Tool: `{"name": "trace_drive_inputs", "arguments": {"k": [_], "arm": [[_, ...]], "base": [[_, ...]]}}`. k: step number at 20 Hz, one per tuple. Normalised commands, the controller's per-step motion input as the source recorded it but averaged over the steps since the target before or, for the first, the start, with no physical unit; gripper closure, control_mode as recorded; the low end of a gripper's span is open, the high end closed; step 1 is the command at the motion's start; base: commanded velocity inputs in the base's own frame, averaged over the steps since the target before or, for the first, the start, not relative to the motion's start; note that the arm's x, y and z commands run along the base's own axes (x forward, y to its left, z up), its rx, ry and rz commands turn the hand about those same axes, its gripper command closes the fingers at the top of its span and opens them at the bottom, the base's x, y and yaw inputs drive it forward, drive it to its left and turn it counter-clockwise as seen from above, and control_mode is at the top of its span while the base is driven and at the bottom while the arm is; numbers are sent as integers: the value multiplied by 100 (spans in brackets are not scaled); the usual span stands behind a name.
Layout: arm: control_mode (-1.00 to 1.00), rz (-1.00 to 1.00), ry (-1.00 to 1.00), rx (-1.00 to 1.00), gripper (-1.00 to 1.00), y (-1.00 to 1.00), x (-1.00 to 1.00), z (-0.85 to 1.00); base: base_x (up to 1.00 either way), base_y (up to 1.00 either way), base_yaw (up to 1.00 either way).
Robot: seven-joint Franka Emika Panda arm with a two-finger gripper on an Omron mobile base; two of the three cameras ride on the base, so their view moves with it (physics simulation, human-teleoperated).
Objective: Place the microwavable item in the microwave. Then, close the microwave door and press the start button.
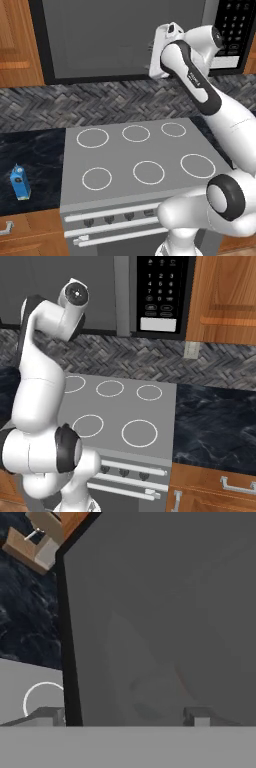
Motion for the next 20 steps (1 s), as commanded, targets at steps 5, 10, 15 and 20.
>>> {"name": "trace_drive_inputs", "arguments": {"k": [5, 10, 15, 20], "arm": [[-100, 12, -11, 0, -100, -4, -100, 0], [-100, 9, -8, 0, -100, -62, -100, 0], [-100, 0, -1, 6, -100, -100, -67, 0], [-100, 0, 1, 11, -100, -100, -19, 0]], "base": [[0, 0, 0], [0, 0, 0], [0, 0, 0], [0, 0, 0]]}}
